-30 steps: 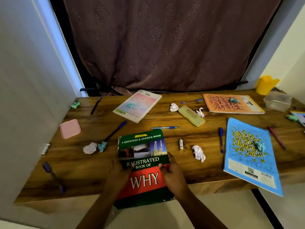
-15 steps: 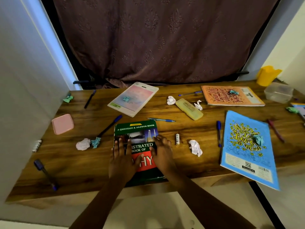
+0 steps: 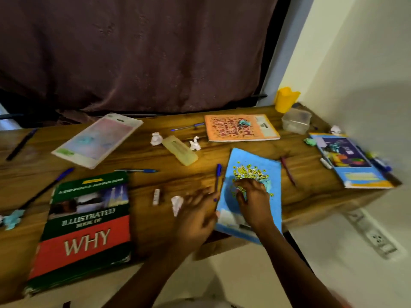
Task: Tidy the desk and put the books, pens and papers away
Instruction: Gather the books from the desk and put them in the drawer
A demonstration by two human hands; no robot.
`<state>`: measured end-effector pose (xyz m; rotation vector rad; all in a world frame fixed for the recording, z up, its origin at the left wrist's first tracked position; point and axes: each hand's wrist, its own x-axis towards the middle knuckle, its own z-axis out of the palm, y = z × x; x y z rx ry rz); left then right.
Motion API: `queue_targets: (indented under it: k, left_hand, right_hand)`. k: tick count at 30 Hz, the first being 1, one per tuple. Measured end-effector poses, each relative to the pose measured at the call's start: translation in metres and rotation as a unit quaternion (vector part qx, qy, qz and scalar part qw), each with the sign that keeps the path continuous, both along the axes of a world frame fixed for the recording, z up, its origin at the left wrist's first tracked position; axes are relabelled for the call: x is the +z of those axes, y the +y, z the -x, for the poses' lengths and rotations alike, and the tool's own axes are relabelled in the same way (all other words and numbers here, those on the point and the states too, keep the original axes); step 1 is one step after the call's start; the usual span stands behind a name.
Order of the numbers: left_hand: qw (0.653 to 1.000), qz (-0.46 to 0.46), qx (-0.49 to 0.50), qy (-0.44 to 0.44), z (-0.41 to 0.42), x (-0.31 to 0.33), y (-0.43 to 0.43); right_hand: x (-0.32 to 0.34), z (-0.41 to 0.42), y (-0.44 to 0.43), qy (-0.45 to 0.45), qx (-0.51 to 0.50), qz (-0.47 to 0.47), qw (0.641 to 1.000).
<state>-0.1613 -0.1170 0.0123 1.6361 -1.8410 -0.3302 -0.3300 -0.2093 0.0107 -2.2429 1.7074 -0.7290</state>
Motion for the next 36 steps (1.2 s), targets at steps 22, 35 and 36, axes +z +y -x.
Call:
queue_targets:
  k: [22, 35, 36]
  left_hand:
    - [0.984, -0.033, -0.159, -0.068, 0.118, -0.018, -0.047]
    - [0.713, 0.104, 0.181, 0.669, 0.148, 0.108, -0.082]
    - [0.714, 0.102, 0.162, 0.674, 0.153, 0.106, -0.079]
  right_hand:
    - [-0.031, 0.18, -0.182, 0.164, 0.17, 0.007, 0.972]
    - [0.043, 0.107, -0.109, -0.556, 0.123, -0.402, 0.717]
    - [0.043, 0.101, -0.108, -0.588, 0.116, -0.424, 0.679]
